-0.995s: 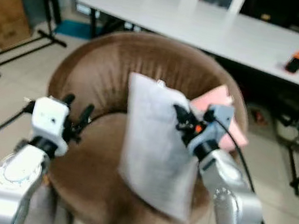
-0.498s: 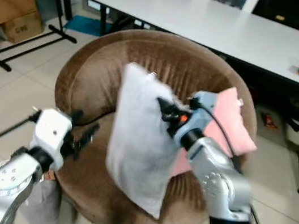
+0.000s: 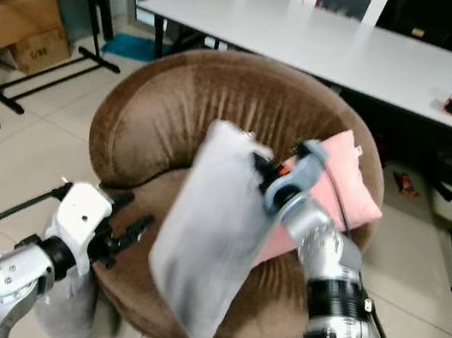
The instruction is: Move the pillow to the sofa from floor
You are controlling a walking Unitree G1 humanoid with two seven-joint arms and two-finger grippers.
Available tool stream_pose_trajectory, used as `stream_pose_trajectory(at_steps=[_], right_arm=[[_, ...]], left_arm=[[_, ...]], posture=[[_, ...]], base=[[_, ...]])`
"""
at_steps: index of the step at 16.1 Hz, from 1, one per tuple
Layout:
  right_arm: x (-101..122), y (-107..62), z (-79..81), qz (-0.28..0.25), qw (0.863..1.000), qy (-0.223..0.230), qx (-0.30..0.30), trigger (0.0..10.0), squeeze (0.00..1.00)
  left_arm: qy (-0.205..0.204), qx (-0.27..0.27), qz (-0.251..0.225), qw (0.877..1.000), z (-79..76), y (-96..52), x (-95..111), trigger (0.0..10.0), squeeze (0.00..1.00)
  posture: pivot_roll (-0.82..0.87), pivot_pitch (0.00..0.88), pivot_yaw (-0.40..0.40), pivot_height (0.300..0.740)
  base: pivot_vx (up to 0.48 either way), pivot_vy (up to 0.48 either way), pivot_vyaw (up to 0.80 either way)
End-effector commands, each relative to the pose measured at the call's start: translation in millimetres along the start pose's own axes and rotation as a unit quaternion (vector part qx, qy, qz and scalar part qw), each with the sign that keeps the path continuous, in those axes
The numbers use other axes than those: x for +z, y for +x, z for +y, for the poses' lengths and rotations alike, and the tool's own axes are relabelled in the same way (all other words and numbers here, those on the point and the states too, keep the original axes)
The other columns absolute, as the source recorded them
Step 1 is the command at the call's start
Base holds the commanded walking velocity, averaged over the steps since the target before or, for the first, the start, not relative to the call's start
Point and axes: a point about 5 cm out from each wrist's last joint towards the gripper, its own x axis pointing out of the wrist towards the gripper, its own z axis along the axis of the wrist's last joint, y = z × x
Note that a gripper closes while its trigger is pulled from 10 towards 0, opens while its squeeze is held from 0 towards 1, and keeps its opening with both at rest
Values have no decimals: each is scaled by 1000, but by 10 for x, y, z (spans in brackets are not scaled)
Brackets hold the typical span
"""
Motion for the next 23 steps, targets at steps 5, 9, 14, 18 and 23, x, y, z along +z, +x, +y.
stream_pose_trajectory(at_steps=[5,9,14,18,23], right_arm=[[53,62,-240,-51,999,-1,-10,10000,0],[-209,35,-518,-9,994,-83,-77,10000,1000],[295,60,-466,-114,985,-125,-34,10000,1000],[652,37,-388,-168,970,-177,17,10000,1000],[436,-262,-468,-138,947,-286,44,10000,0]], left_arm=[[10,-38,9,999,-29,-5,19,10000,0],[14,-51,12,999,-28,39,16,10000,0],[18,-44,5,999,-7,79,34,10000,0],[14,-24,-6,1000,8,116,40,10000,0],[-32,140,-60,988,81,129,62,10000,0]], posture=[[71,0,-7,740],[73,0,-1,740],[68,0,-2,740],[66,0,-8,740],[70,0,-43,740]], base=[[0,0,0],[0,0,0],[0,0,0],[0,0,0],[0,0,0]])
